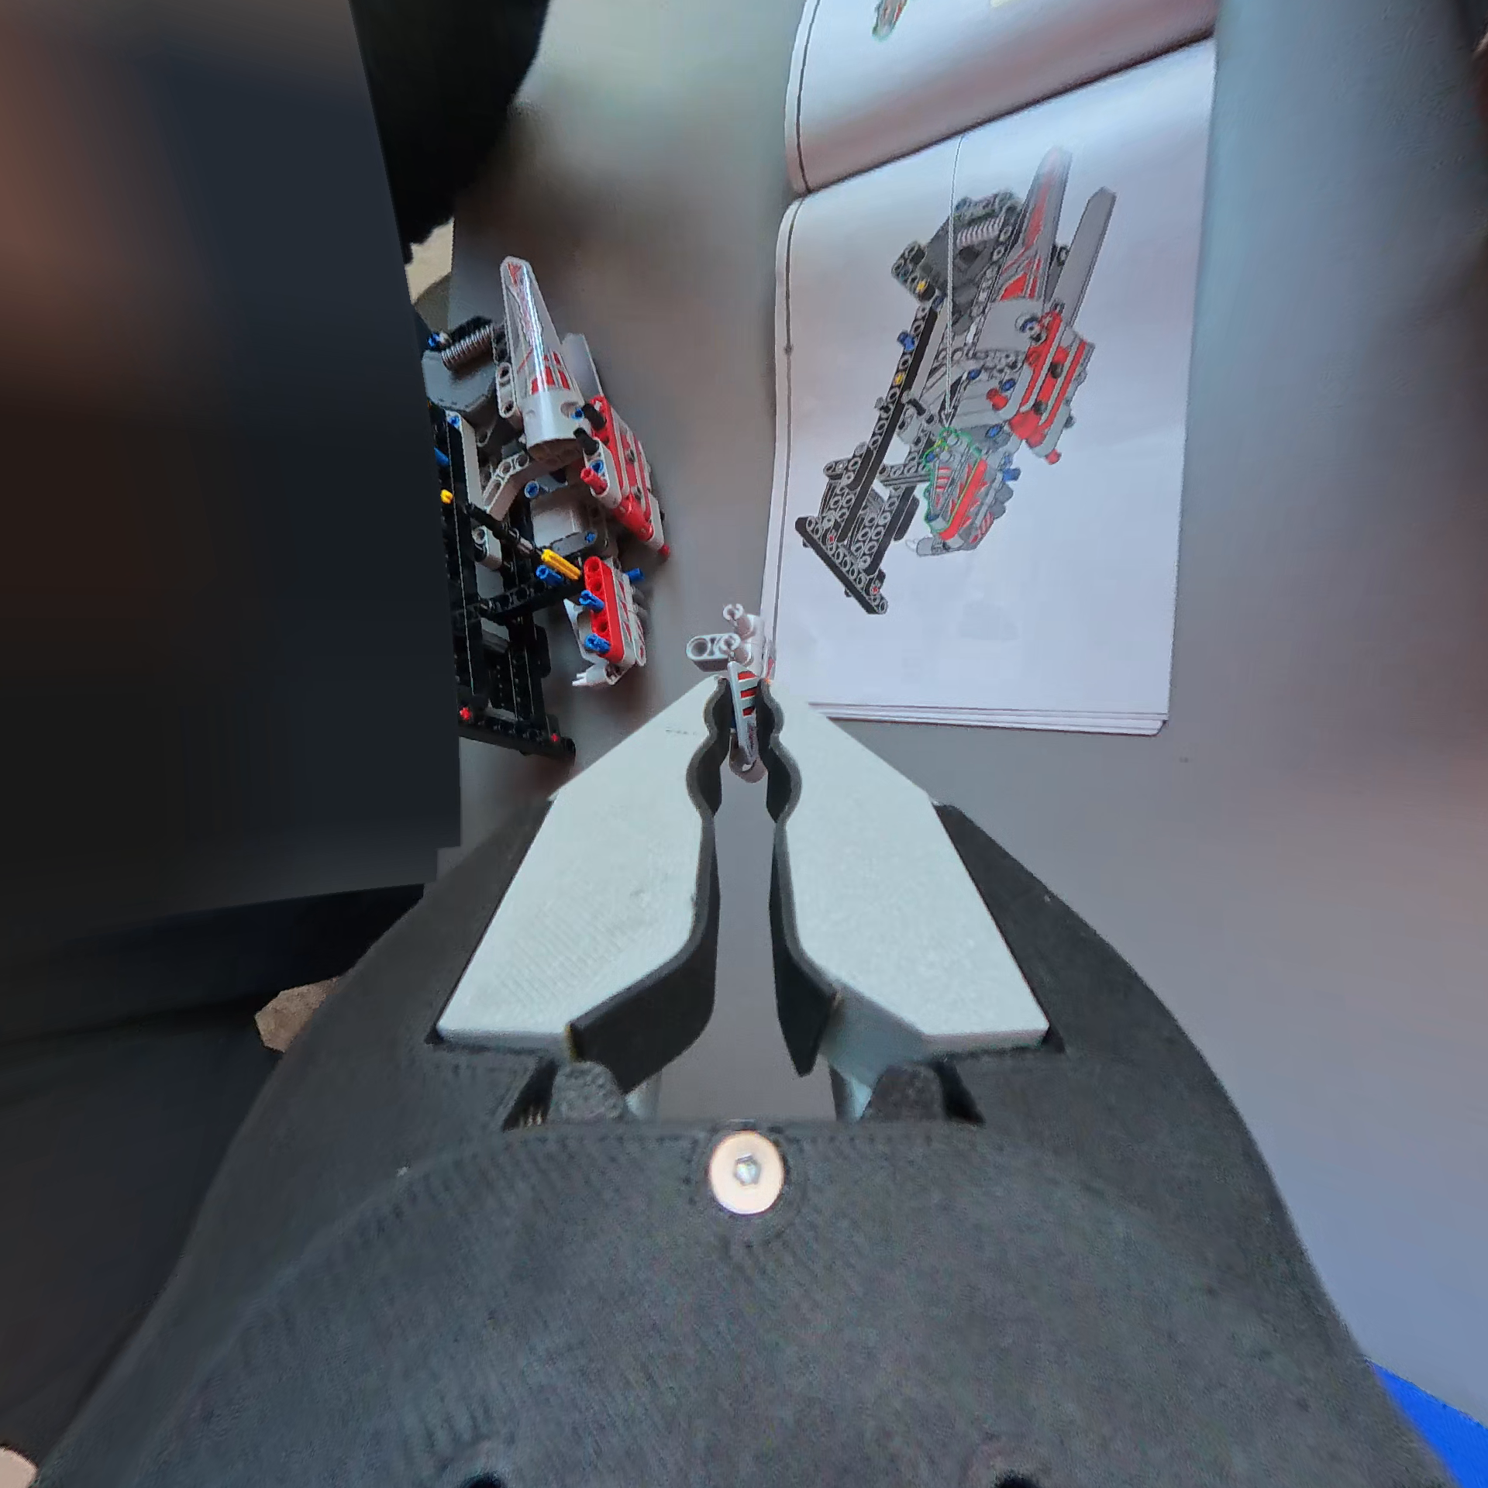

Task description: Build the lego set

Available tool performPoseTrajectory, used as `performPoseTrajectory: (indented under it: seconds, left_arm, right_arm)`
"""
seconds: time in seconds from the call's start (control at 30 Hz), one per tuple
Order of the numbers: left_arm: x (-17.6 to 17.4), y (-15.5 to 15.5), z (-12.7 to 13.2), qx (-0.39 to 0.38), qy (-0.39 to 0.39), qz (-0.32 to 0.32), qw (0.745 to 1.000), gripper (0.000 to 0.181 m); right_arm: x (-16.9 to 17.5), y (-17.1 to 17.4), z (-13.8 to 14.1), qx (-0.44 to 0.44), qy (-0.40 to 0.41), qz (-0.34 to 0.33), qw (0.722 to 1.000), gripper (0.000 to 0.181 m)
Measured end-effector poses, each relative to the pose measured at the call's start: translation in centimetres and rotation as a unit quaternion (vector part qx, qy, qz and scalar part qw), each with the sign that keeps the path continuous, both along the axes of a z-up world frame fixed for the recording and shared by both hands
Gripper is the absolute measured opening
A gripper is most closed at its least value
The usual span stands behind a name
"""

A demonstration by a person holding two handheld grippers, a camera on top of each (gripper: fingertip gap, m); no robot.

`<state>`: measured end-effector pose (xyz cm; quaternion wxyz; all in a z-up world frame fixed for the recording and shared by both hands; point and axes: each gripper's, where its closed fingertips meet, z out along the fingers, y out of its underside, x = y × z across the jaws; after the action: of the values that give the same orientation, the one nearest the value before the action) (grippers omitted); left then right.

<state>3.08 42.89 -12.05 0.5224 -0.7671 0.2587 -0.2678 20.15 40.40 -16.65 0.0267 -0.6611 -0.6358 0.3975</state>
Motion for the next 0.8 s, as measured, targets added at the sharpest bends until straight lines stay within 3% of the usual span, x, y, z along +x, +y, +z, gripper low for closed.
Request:
performPoseTrajectory:
  seconds: [0.17,0.33,0.5,0.67,0.8]
  left_arm:
    - [-5.7,0.7,1.7,0.044,0.071,0.086,0.993,0.032]
    - [-9.6,0.5,0.6,0.045,0.158,0.138,0.977,0.026]
    - [-7.3,0.0,-3.1,-0.03,0.152,0.069,0.986,0.034]
    - [-0.8,-1.7,-5.5,-0.061,0.128,-0.045,0.989,0.041]
    - [1.4,-2.4,-8.4,-0.084,0.176,-0.075,0.978,0.052]
  right_arm:
    - [1.1,0.0,-1.6,0.022,-0.054,0.006,0.998,0.002]
    - [1.6,0.5,-2.2,0.038,-0.074,-0.008,0.996,0.002]
    - [2.2,1.4,-3.4,0.036,-0.097,-0.043,0.994,0.002]
    - [3.0,1.8,-4.3,0.017,-0.071,-0.097,0.993,0.002]
    - [3.7,0.7,-4.8,0.031,-0.05,-0.107,0.993,0.002]
